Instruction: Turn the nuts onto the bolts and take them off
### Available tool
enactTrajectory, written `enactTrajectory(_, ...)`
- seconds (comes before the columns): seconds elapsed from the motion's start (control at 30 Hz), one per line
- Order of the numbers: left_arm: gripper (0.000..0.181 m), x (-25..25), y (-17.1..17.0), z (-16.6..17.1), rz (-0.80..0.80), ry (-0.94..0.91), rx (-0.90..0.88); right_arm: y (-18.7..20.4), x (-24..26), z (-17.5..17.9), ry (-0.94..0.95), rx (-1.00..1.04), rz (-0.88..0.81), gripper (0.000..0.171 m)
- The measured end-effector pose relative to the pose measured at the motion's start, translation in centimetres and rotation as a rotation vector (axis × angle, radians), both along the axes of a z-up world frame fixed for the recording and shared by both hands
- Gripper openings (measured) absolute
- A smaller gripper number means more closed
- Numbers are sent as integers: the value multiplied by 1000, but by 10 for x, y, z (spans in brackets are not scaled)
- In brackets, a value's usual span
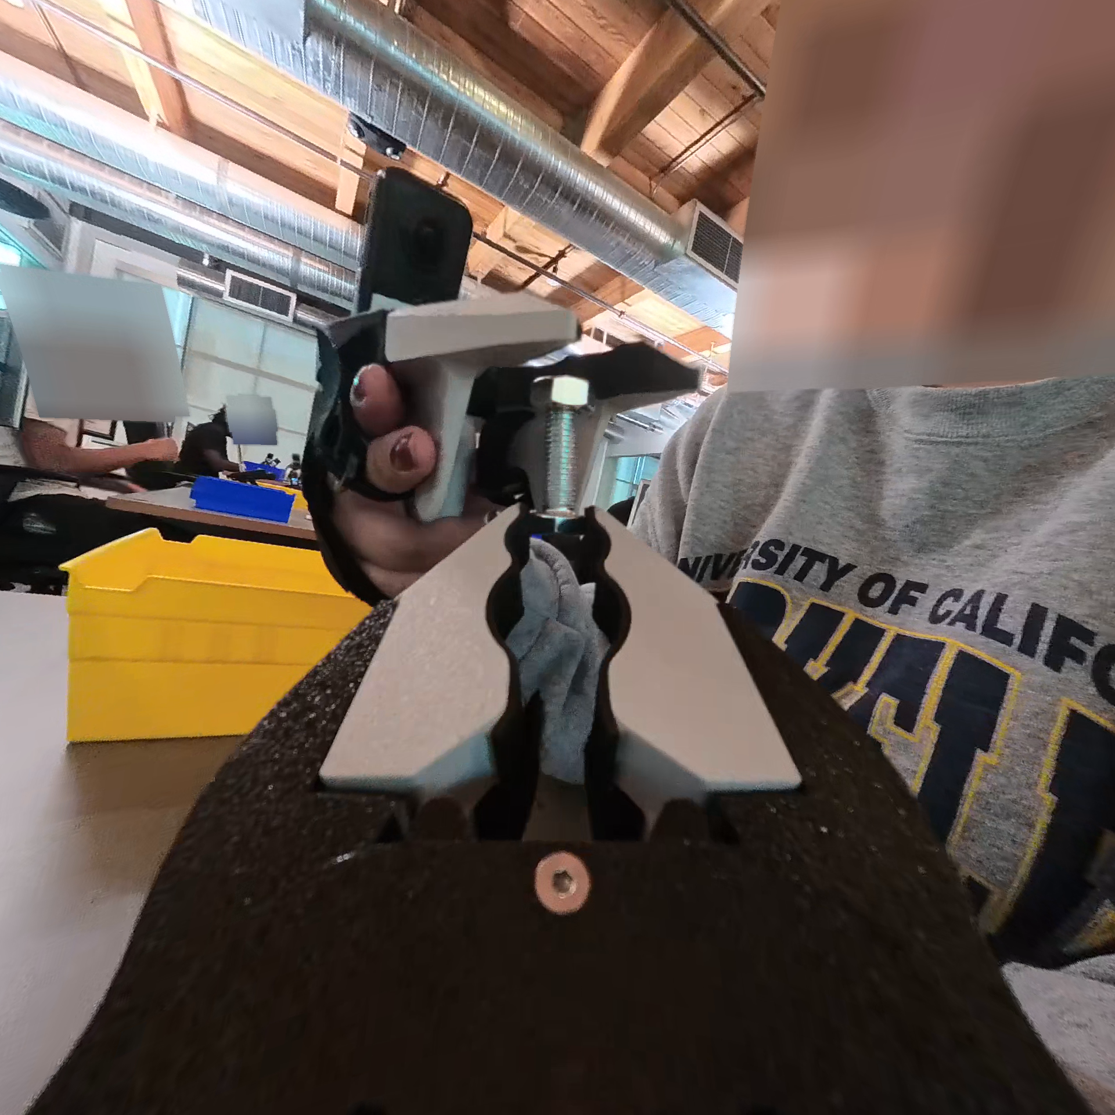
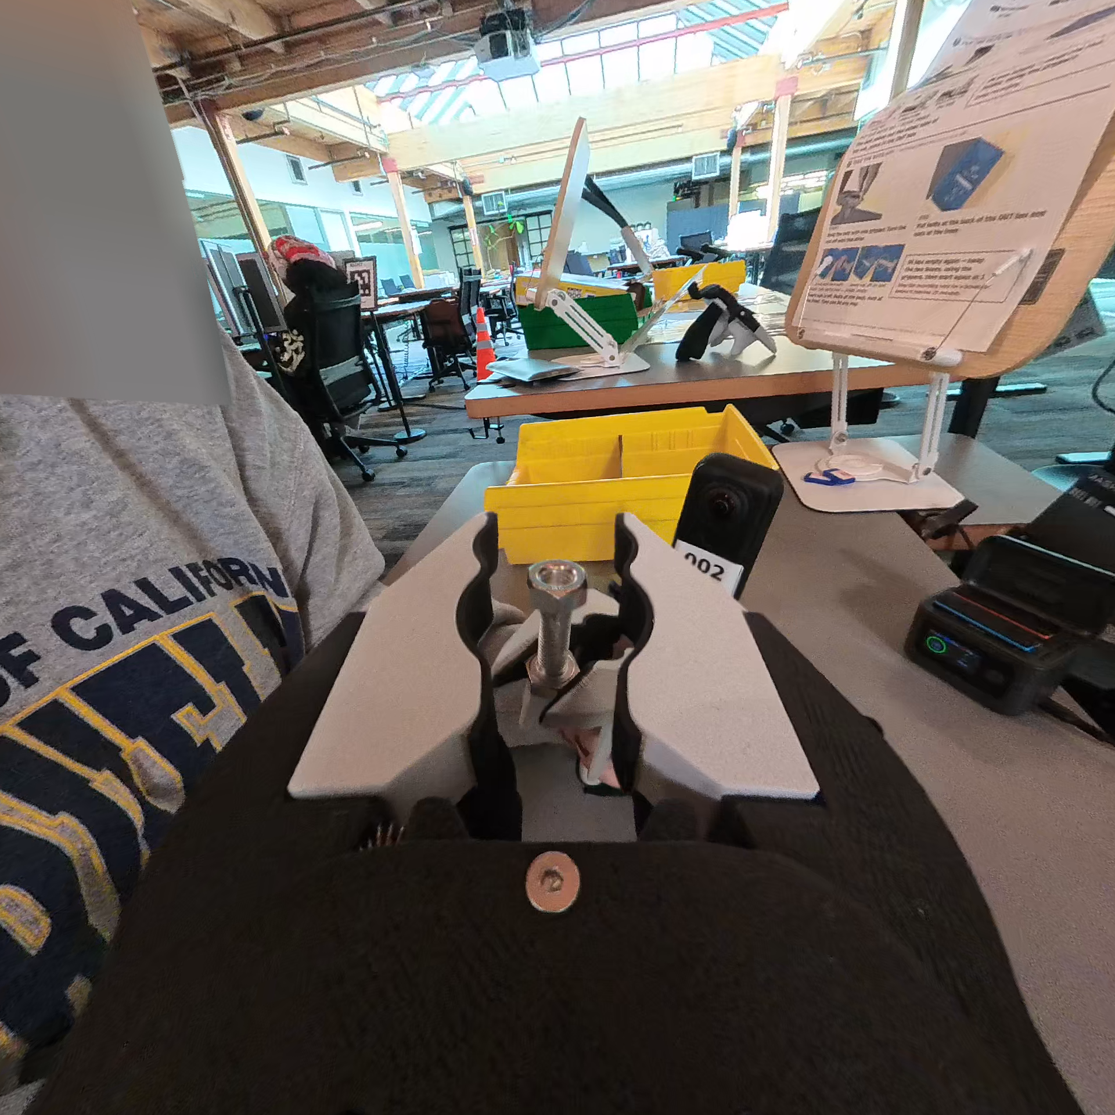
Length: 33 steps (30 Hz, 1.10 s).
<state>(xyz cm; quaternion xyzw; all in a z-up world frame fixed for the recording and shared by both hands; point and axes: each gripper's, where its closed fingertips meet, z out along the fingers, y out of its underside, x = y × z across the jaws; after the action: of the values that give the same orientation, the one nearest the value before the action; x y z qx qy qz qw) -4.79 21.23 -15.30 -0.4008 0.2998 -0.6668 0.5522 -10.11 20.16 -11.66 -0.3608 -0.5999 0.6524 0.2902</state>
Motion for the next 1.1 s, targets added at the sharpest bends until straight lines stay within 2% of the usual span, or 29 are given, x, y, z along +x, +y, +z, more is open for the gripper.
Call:
enactTrajectory(0.23, 16, -1, -5, 1, -32, -12, 9, -6, 3, -2, -18, -9, 49, 24)
enactTrajectory(0.43, 16, -4, -2, 0, 12, -2, 20, -2, -3, -7, -17, 23, 5, 16)
enactTrajectory(0.6, 16, -13, 14, -3, 185, 36, 34, 13, -13, -9, 15, 76, -113, 16)
enactTrajectory(0.87, 15, -35, 48, -4, 593, 78, 50, 47, -35, -9, 91, 165, -408, 16)
enactTrajectory(1.1, 16, -60, 67, -9, 881, 135, 43, 67, -54, -10, 148, 92, -627, 17)
